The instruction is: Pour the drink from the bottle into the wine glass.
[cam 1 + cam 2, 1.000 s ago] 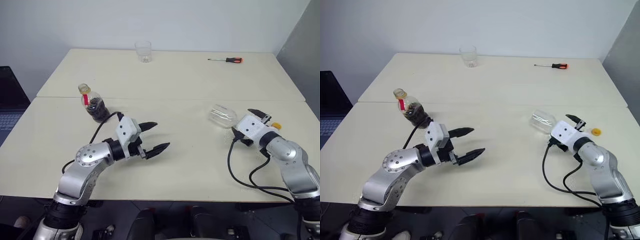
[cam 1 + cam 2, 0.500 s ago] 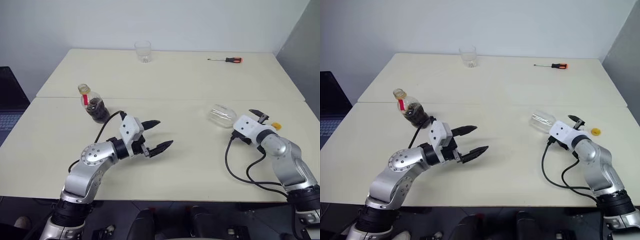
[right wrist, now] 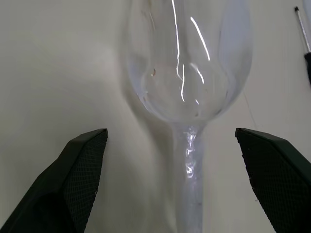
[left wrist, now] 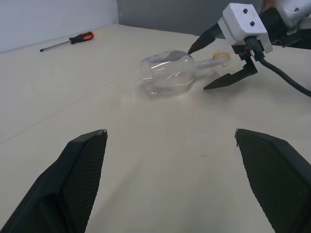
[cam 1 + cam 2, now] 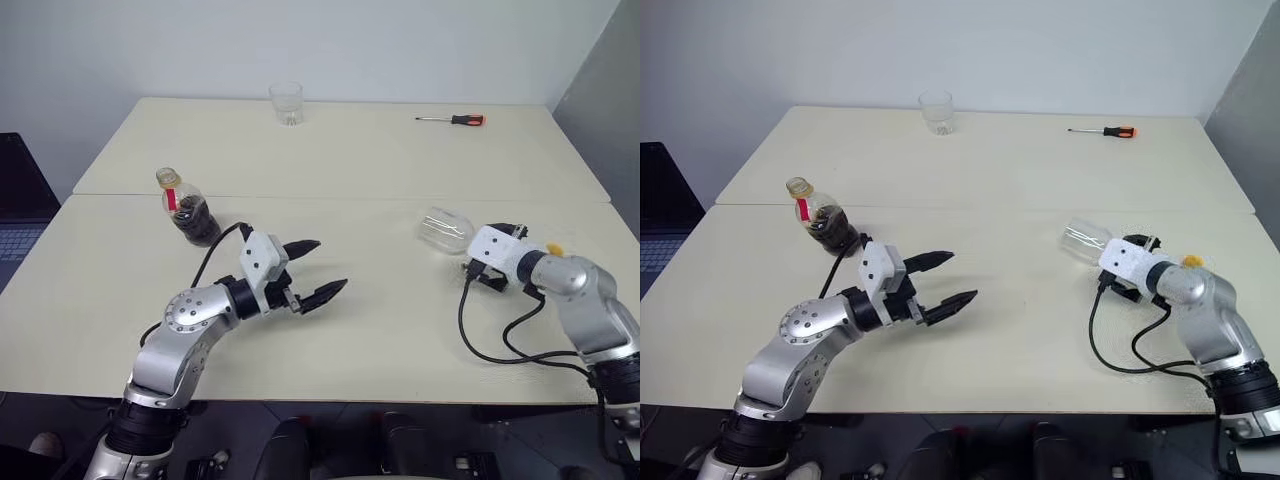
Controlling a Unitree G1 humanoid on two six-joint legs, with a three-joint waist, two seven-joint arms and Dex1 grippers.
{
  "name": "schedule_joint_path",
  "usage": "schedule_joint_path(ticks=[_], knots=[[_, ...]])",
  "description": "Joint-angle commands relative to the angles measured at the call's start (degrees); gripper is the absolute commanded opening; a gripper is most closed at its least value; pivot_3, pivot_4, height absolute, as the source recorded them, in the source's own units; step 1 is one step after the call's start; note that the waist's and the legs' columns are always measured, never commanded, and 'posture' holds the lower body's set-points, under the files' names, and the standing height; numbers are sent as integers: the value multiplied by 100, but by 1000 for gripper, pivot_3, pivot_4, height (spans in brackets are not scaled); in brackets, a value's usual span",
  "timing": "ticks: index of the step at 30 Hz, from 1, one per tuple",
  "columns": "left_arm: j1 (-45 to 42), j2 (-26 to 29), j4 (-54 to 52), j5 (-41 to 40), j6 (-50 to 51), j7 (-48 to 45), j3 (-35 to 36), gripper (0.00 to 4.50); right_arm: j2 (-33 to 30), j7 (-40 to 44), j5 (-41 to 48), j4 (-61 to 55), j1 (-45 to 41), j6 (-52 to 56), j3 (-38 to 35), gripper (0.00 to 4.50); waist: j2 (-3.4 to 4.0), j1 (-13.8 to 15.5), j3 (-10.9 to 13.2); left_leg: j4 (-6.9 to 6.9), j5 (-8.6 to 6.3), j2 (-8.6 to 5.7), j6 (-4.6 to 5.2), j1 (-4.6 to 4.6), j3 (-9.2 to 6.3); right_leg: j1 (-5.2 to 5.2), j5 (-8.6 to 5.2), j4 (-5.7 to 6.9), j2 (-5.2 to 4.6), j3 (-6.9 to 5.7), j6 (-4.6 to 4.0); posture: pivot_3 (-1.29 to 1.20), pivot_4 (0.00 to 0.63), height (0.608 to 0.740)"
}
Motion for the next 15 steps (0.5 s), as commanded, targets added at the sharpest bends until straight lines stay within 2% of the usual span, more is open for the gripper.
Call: schedule_joint_path(ticks=[1,8,15], knots=[[-77,-88,-205,-56,-5,36,32,4480,-256,683,227,387,-563,-273,76,4500,0,-2,0,0,0,1,0,1,0,2,0,-1,0,-1,0,0,150,740],[-106,-164,-211,-56,26,43,28,4480,-361,1869,253,1911,-1702,-696,582,4500,0,-8,0,1,0,1,0,1,1,5,0,-7,-1,-3,0,0,150,740],[23,-147,-395,-99,128,81,85,4480,-223,2400,-112,3550,-2735,-1243,1097,4500,0,-13,0,0,0,2,0,1,1,3,0,-12,-3,-2,0,0,150,740]])
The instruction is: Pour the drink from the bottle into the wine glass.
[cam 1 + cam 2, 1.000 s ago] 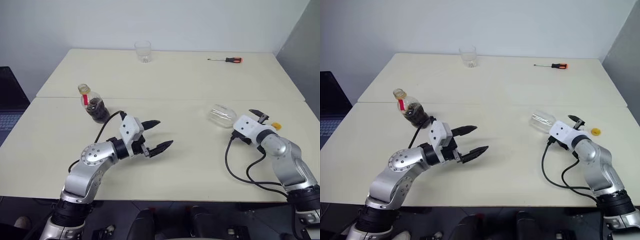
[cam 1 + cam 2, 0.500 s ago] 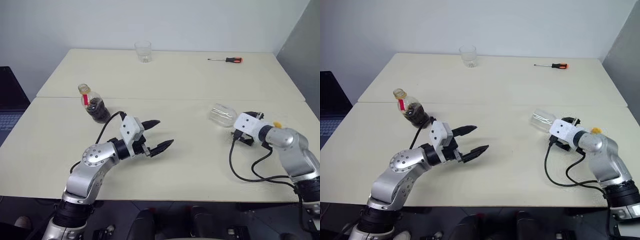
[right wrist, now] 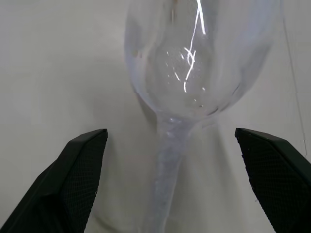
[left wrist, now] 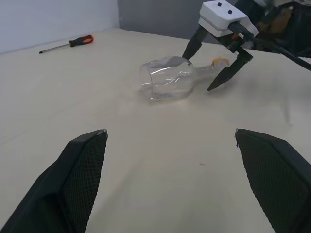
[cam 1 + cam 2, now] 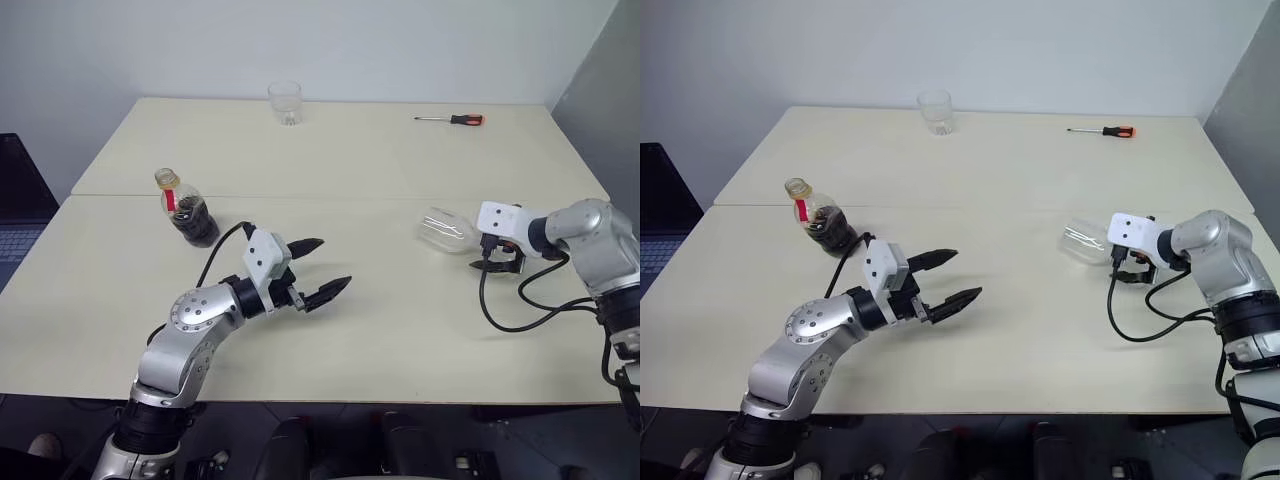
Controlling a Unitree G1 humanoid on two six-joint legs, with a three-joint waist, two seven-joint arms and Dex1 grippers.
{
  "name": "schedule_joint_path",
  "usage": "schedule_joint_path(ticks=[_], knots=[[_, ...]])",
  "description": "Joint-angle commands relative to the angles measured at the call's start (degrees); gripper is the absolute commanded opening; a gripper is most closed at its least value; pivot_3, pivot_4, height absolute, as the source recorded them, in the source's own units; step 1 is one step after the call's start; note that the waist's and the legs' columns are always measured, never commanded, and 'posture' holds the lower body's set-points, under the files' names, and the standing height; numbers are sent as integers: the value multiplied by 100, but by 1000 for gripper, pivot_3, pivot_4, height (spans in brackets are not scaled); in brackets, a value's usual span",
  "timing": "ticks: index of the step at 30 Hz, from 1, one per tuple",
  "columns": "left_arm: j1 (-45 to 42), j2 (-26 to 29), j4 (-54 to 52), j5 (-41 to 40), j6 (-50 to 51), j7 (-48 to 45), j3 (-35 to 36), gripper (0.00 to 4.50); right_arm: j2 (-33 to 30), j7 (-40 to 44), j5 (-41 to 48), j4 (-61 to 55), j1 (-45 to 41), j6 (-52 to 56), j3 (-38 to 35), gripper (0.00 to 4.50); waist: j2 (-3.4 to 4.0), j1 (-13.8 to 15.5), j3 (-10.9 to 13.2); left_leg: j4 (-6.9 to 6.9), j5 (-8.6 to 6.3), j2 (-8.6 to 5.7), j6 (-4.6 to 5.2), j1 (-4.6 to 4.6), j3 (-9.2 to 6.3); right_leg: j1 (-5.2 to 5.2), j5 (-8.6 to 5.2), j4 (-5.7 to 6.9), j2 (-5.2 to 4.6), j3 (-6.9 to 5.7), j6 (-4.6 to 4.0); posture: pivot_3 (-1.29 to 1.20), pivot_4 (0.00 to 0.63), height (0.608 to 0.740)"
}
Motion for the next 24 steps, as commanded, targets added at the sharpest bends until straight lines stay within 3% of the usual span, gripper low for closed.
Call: schedule_joint_path(ticks=[1,8,18,21,24], knots=[[58,-4,-353,-87,15,54,87,4480,38,209,-228,665,-454,-220,178,4500,0,-1,0,-1,0,0,0,0,0,0,0,-2,0,1,0,0,150,740],[160,-5,-467,-92,57,143,102,4480,229,527,-572,1720,-1080,-373,514,4500,0,0,0,0,0,0,-1,-1,0,0,0,-5,-1,1,0,0,150,740],[200,14,-488,-109,78,167,136,4480,414,732,-705,2160,-1275,-277,589,4500,0,5,0,0,0,-1,-1,-1,-1,4,1,-8,-4,-1,0,0,150,740],[191,17,-481,-116,76,162,140,4500,429,785,-676,2129,-1273,-202,564,3862,0,5,0,1,0,-1,-1,-1,-1,5,1,-8,-4,-1,0,0,150,740],[172,18,-479,-155,81,123,142,4500,444,770,-660,2103,-1269,-154,525,2851,0,4,0,1,0,-1,-1,0,-1,5,1,-8,-4,-1,0,0,150,740]])
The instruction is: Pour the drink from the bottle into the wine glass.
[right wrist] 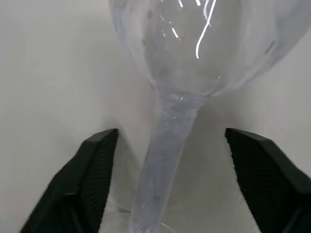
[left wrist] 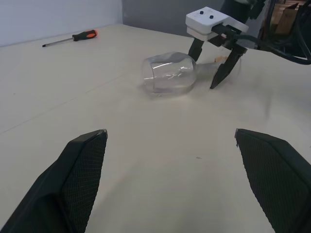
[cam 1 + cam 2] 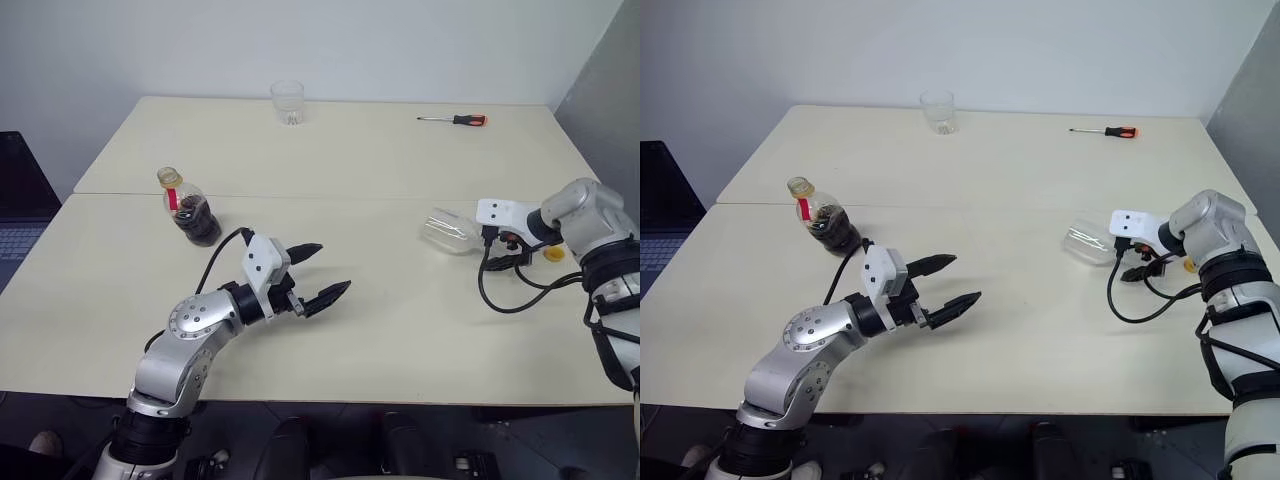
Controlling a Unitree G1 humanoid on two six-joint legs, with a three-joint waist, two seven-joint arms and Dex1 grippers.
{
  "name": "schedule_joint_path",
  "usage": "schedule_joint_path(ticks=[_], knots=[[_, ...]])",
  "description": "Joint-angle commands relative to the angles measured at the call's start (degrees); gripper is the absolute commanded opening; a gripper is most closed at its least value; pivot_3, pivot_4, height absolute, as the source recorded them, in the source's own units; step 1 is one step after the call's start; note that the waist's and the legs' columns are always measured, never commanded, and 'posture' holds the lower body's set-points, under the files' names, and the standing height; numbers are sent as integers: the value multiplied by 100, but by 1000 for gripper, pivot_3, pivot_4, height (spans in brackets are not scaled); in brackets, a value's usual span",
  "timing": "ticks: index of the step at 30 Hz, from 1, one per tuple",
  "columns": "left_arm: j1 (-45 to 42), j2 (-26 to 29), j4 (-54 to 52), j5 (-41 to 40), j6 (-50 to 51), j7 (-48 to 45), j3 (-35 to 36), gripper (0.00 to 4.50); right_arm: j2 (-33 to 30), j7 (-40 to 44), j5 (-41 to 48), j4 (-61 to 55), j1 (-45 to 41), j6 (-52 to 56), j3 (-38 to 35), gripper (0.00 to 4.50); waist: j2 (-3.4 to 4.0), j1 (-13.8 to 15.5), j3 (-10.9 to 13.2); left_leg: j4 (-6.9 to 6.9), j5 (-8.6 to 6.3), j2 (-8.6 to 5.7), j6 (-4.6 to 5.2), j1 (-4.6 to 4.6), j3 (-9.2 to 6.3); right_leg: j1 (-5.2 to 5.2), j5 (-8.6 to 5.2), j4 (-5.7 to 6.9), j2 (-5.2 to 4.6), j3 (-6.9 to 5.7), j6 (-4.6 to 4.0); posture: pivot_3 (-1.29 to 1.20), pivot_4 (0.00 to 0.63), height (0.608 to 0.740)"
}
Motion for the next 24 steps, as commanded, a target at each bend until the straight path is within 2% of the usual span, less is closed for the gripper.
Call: schedule_joint_path(ticks=[1,6,8,12,17,21,24], knots=[[-24,18,-287,-138,-14,-24,135,4500,-11,-11,-24,-46,-80,73,-68,2509,0,0,0,0,0,0,0,0,0,0,0,0,0,0,0,0,150,740],[-53,49,-314,-224,37,-78,121,4500,-23,1,126,-259,27,207,-196,631,0,-1,0,0,0,0,0,0,0,-1,0,0,0,0,0,0,150,740],[-68,81,-315,-256,55,-112,121,4500,-30,27,229,-442,107,301,-281,153,0,-2,0,0,0,1,0,0,-1,0,0,-1,0,0,0,0,150,740],[-96,132,-368,-369,160,-150,156,4500,48,44,698,-1301,412,781,-690,157,1,-2,1,-1,0,1,0,-1,-1,-2,0,0,0,0,0,0,150,740],[-80,111,-588,-731,484,-108,260,4500,442,-196,1698,-3211,1212,2005,-1527,157,2,-13,1,-3,0,5,0,-5,-1,-11,0,9,2,1,0,0,150,740],[11,109,-874,-1166,839,-64,406,4500,1202,-931,2568,-4882,2153,3071,-2207,157,2,6,1,2,0,4,0,-11,-6,-12,0,11,2,-2,0,0,150,740],[46,126,-1000,-1495,1081,-2,556,4500,1864,-1629,3006,-5536,2552,3504,-2550,157,2,6,1,5,0,2,0,-9,-5,-11,0,16,0,0,0,0,150,740]])
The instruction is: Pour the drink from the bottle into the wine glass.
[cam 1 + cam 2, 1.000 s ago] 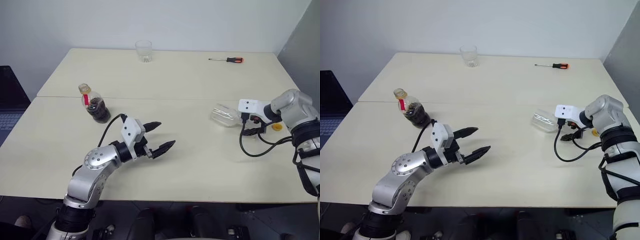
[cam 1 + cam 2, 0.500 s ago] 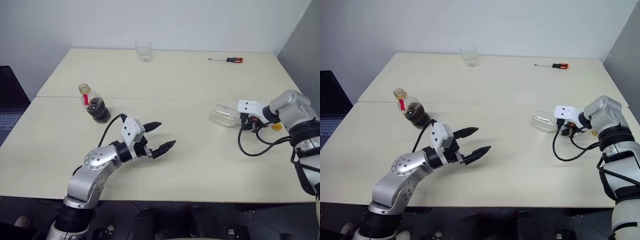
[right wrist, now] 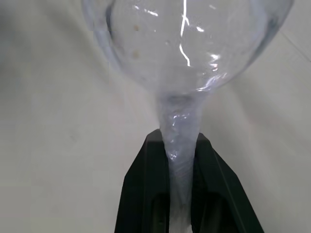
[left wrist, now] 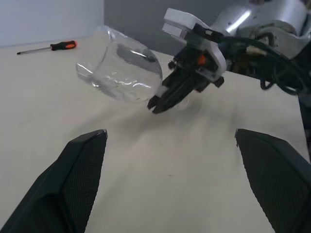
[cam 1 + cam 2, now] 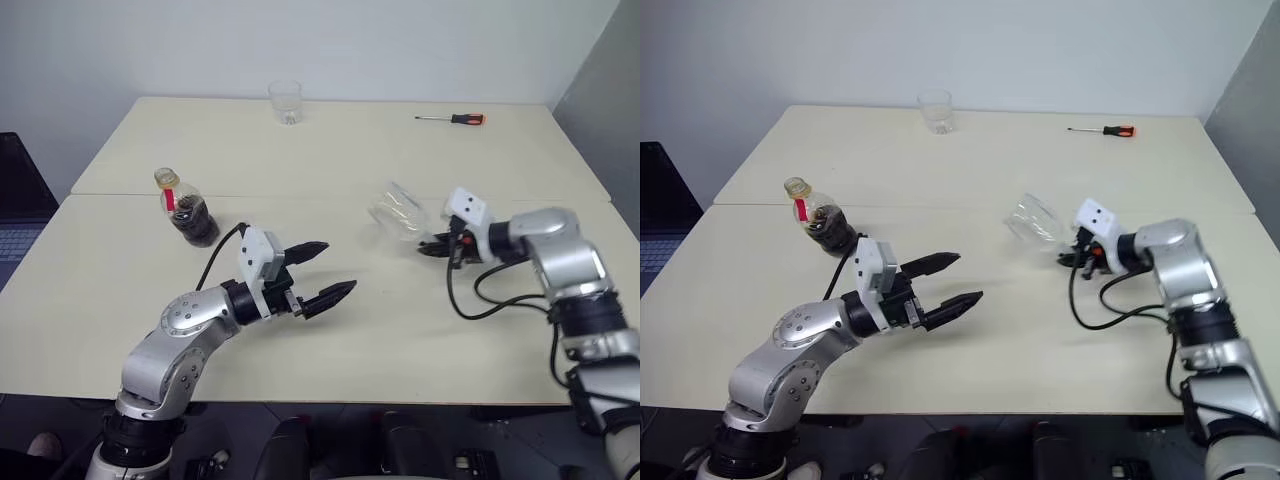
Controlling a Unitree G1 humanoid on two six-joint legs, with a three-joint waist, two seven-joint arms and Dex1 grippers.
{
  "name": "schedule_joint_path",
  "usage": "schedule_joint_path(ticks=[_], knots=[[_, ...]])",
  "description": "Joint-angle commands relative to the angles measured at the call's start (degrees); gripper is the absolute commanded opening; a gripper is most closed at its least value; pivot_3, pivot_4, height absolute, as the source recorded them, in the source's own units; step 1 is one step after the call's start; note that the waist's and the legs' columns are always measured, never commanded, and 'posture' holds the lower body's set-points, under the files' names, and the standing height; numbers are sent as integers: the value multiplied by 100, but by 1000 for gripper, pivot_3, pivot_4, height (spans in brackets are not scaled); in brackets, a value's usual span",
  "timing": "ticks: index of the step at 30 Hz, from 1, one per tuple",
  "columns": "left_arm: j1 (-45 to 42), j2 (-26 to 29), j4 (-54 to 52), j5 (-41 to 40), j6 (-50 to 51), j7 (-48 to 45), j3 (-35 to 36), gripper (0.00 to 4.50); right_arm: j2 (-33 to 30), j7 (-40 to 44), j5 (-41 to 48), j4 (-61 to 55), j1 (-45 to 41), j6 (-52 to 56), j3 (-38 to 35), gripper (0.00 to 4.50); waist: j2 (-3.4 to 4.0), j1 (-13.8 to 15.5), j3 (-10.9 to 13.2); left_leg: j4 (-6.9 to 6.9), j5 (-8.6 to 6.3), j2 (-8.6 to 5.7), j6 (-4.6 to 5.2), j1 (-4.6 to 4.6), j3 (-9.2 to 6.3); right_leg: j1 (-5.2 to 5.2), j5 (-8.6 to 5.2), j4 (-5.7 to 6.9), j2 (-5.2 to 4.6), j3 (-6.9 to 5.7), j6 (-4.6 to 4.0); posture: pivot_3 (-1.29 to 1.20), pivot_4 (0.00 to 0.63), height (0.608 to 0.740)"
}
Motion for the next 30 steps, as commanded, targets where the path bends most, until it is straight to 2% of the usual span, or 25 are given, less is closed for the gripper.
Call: schedule_joint_path(ticks=[1,6,11,15,24,30], knots=[[35,69,-370,-440,231,36,253,4500,529,-790,594,-826,205,361,-522,157,0,-1,0,1,0,0,0,0,0,-1,0,4,0,0,0,0,150,740],[183,235,-569,-803,439,42,486,4500,1524,-1481,995,-805,543,-422,-547,157,1,-15,0,-2,0,2,0,6,-1,-2,0,9,5,-1,0,0,150,740],[275,235,-596,-915,511,267,670,4500,2191,-2011,949,28,484,-1855,-491,157,1,-18,0,-3,0,1,0,8,1,-2,0,8,6,-1,0,0,150,740],[849,263,-761,-802,336,457,976,4500,2685,-2444,830,1106,285,-3304,-505,157,1,-34,0,-5,0,2,-1,10,6,-3,0,8,6,3,0,0,150,740],[1494,248,-1021,-761,179,944,1546,4500,2990,-3311,283,3503,-341,-6193,-440,157,3,-31,1,-9,1,3,-2,7,9,-17,0,14,7,7,-1,0,150,740],[1677,197,-1163,-789,115,1179,1715,4500,3015,-3286,243,4436,-490,-7001,-393,157,2,-37,1,-10,2,4,-4,7,12,-16,0,13,7,9,-1,0,150,740]])
